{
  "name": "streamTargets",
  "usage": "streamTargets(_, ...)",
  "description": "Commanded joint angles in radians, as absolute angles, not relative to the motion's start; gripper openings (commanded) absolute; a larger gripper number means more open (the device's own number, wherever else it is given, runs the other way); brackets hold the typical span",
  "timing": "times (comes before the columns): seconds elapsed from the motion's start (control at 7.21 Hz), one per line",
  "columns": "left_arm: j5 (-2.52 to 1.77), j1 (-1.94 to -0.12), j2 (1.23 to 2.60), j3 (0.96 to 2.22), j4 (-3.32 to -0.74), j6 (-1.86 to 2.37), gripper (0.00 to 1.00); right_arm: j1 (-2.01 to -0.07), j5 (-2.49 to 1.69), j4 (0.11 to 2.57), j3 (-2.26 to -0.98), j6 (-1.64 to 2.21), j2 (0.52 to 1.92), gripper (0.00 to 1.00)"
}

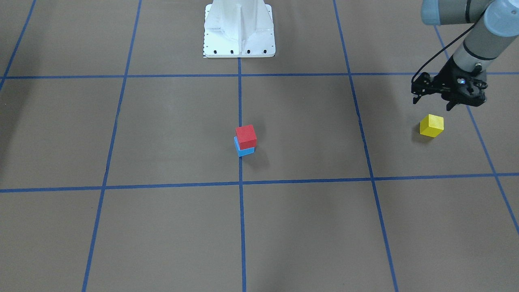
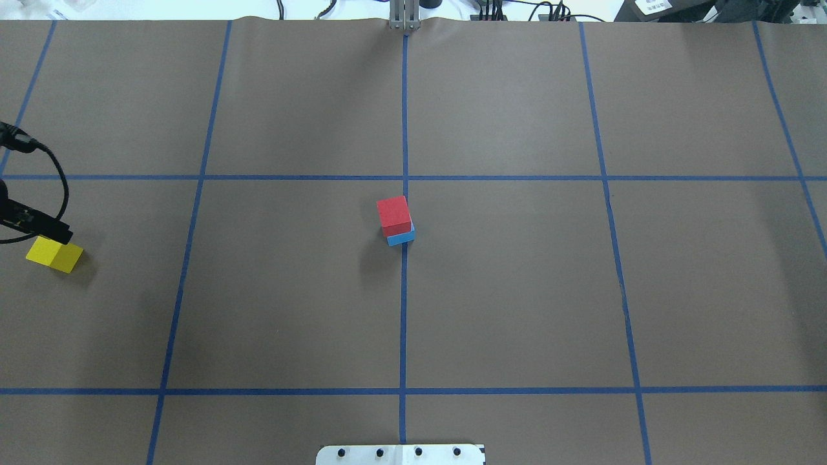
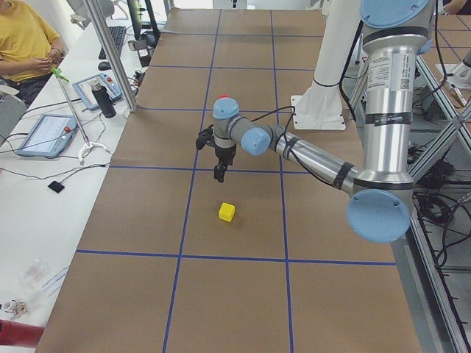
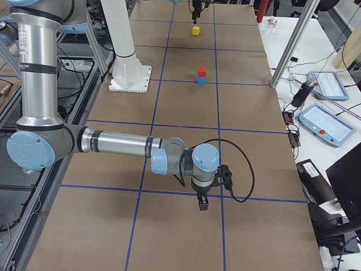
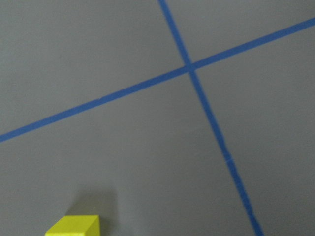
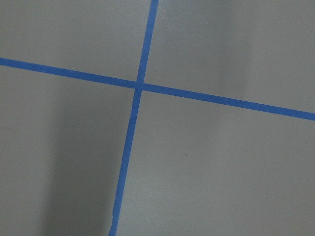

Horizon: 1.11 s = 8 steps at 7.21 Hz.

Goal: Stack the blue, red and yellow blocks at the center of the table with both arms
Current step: 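Lower the left gripper onto the yellow block and grasp it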

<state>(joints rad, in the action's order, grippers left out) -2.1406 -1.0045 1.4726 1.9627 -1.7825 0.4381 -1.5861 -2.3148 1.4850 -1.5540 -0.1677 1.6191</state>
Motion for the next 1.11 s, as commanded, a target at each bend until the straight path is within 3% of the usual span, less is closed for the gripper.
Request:
streamTargets(0.0, -2.145, -1.016, 1.428, 1.802, -2.005, 0.507, 0.99, -1.586, -2.315, 1.485, -1.555, -0.167, 1.617, 1.00)
streamTargets(0.28, -2.145, -1.009, 1.439, 1.720, -2.150, 0.580, 0.99, -1.586, -2.315, 1.485, -1.557, -0.167, 1.615, 1.00)
streamTargets(0.97, -2.140, -0.967, 1.454, 1.695, -2.163, 0.520, 1.00, -1.586, -2.315, 1.485, -1.555, -0.167, 1.617, 1.00)
